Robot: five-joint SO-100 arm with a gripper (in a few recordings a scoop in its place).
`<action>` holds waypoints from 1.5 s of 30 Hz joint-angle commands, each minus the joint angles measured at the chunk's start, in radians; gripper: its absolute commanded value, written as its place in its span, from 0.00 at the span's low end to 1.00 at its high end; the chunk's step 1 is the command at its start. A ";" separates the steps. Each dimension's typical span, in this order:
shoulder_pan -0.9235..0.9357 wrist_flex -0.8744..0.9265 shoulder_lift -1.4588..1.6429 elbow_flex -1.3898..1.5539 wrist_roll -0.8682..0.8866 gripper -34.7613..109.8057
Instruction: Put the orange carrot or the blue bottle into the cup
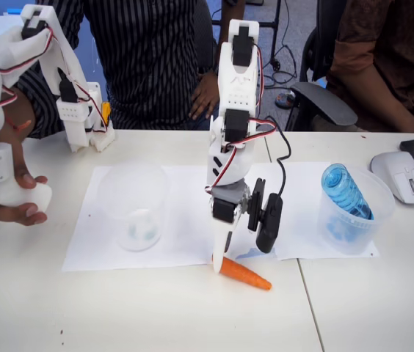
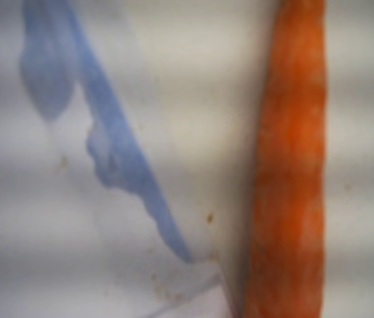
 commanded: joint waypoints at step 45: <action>0.003 0.011 -0.031 -0.178 0.012 0.49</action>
